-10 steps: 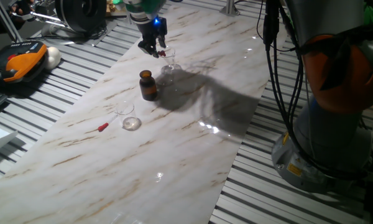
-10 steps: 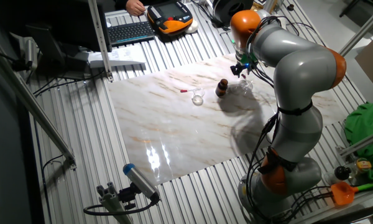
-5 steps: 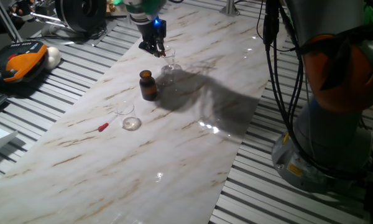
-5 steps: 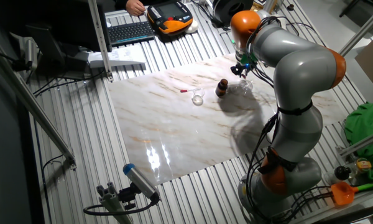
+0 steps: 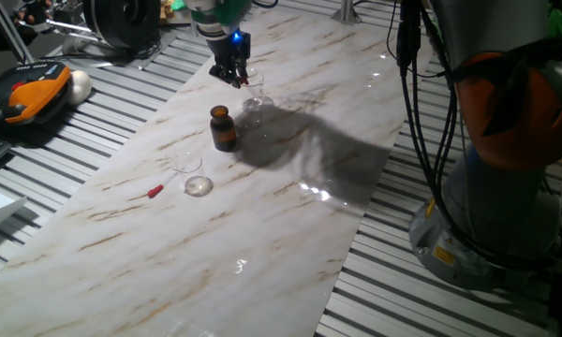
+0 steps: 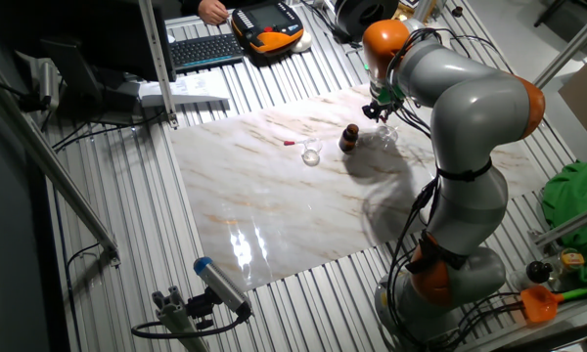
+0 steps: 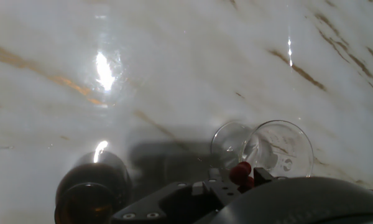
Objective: Transfer liquid using a dropper
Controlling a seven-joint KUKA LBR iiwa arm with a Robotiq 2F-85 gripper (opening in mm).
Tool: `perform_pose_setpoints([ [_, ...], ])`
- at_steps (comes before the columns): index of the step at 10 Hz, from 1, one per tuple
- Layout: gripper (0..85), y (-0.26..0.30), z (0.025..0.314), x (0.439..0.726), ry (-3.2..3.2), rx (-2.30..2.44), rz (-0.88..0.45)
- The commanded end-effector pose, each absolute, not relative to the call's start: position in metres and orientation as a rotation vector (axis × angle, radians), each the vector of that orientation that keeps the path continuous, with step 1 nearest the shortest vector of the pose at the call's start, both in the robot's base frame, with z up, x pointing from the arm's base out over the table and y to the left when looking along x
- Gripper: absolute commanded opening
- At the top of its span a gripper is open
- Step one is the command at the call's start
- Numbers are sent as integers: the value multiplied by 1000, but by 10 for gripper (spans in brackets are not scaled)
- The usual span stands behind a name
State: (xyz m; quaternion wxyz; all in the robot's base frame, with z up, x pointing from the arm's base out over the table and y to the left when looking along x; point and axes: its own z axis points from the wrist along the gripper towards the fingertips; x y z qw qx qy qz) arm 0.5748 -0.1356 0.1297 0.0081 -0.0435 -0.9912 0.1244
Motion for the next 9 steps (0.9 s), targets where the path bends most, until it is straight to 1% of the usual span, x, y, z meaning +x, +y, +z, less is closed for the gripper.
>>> perform_pose_setpoints([
  [1,340,-136,129,575,-3100,-136,391],
  [9,340,-137,128,575,-3094,-105,407],
])
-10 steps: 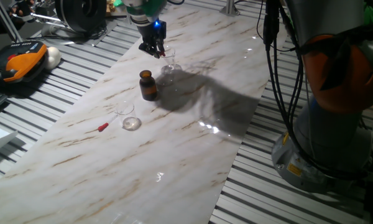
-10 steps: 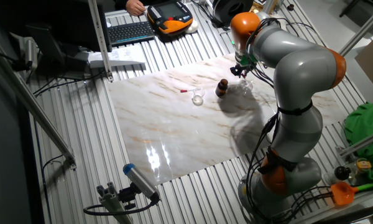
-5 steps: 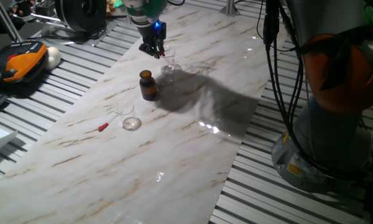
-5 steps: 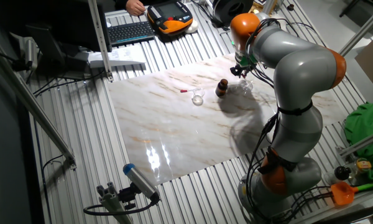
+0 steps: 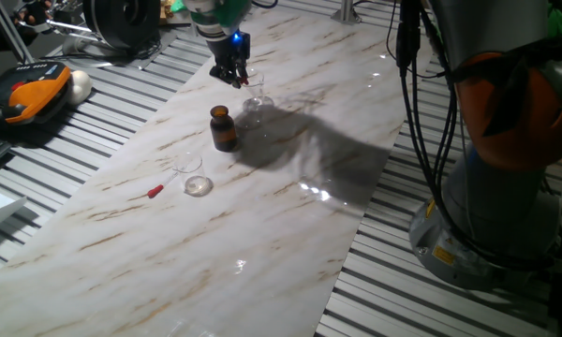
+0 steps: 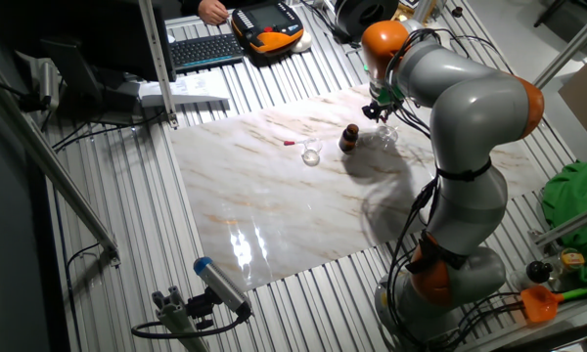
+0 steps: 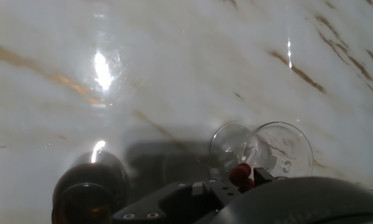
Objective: Transfer liquid using a dropper
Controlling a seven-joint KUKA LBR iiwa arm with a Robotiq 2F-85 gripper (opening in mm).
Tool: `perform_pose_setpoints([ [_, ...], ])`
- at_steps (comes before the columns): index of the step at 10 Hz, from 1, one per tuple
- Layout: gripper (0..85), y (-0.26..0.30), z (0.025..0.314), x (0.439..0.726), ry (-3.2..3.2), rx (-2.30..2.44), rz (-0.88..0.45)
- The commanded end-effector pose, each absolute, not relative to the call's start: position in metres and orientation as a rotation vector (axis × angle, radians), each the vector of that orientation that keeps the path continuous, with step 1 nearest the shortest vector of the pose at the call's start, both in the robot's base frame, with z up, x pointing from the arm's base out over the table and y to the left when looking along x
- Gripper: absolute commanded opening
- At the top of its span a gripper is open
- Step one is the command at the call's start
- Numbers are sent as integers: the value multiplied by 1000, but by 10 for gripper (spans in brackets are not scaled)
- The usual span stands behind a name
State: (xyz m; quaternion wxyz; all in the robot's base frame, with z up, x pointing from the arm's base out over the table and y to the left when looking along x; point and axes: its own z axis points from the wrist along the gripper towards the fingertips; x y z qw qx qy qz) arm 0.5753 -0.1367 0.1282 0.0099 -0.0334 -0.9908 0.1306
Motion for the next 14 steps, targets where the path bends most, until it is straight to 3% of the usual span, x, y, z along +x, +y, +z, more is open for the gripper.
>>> perform_pose_setpoints([
  [1,340,-137,128,575,-3092,-101,409],
  [6,340,-136,129,575,-3084,-76,423],
  [7,170,-136,129,575,-3085,-71,423],
  [14,170,-137,131,576,-3089,-61,425],
])
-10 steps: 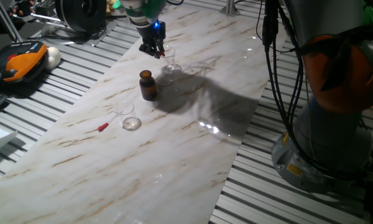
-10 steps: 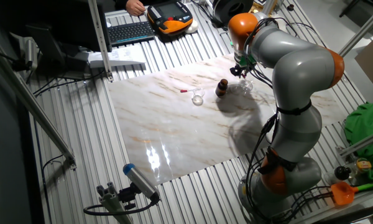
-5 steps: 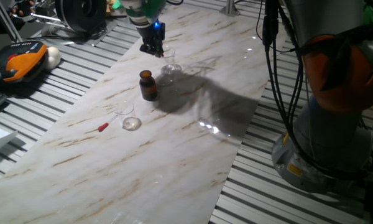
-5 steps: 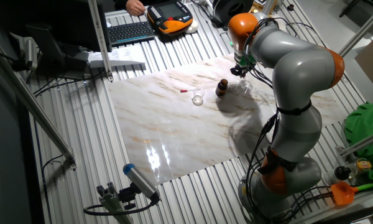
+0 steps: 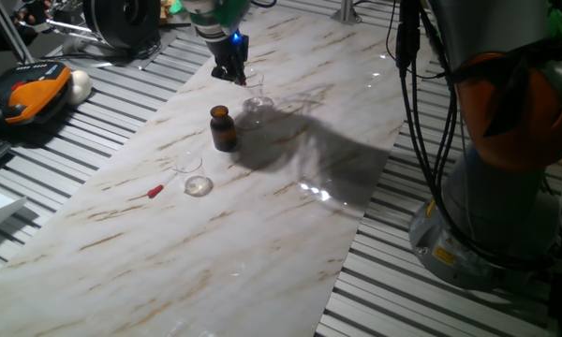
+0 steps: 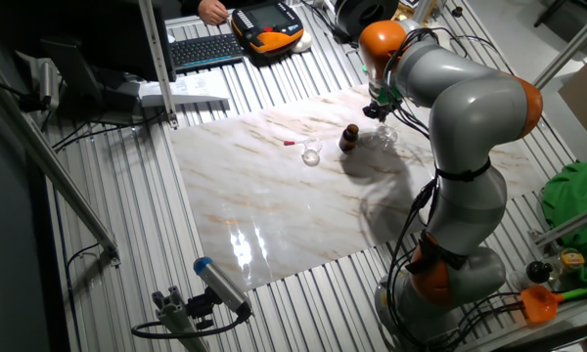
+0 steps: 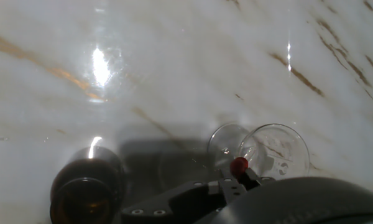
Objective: Transfer liquid using a dropper
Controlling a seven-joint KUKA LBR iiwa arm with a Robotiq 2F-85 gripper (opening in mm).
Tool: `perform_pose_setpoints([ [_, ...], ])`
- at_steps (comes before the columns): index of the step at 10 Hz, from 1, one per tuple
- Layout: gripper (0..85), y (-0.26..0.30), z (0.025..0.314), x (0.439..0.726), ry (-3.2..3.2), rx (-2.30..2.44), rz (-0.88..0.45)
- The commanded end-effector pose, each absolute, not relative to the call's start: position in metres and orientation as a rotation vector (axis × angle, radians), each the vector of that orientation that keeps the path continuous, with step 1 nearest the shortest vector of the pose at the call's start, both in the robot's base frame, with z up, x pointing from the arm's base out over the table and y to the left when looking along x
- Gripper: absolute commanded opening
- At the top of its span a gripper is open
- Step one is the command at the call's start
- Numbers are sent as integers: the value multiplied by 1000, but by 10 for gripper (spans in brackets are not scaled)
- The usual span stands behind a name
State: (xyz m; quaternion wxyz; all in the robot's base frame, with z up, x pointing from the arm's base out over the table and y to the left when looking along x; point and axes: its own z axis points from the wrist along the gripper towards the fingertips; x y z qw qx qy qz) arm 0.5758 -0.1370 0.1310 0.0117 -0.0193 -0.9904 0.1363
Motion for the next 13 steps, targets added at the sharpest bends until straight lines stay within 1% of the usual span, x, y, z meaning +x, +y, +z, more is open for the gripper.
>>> perform_pose_setpoints([
  [1,340,-137,132,576,-3085,-59,427],
  [7,340,-139,133,576,-3084,-54,432],
  [8,170,-139,133,576,-3084,-49,432],
  [13,170,-139,135,576,-3079,-46,431],
])
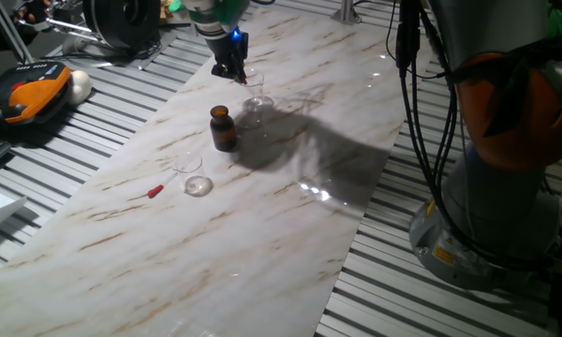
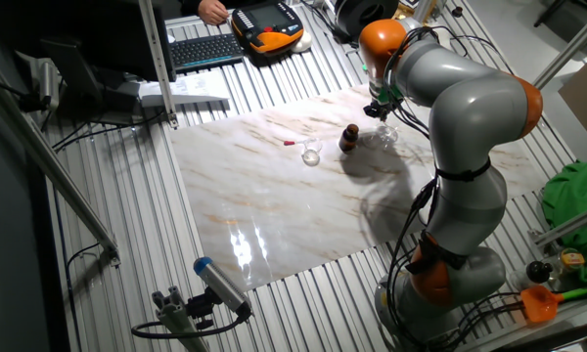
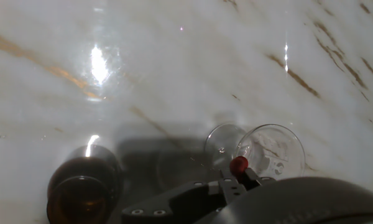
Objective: Transfer liquid using a dropper
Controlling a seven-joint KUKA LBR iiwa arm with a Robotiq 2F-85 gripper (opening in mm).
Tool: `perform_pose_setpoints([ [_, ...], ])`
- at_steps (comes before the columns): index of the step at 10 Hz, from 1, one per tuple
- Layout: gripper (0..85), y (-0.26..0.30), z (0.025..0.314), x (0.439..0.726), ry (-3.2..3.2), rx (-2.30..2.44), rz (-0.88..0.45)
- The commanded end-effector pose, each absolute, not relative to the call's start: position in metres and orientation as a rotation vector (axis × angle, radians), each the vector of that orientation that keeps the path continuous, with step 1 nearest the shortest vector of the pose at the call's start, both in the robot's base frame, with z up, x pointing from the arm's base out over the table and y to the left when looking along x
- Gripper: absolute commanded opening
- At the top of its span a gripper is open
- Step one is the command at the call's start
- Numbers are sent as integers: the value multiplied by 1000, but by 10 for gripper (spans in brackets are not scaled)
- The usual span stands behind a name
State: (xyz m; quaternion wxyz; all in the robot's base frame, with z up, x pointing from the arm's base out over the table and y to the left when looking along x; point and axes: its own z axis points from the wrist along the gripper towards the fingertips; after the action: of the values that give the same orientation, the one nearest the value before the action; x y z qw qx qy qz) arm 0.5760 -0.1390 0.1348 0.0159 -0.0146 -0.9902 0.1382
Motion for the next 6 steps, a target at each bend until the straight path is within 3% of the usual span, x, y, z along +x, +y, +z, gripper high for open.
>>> perform_pose_setpoints([
  [1,170,-139,135,576,-3080,-48,429],
  [5,170,-141,133,577,-3086,-44,425],
  [6,340,-141,133,577,-3088,-46,427],
])
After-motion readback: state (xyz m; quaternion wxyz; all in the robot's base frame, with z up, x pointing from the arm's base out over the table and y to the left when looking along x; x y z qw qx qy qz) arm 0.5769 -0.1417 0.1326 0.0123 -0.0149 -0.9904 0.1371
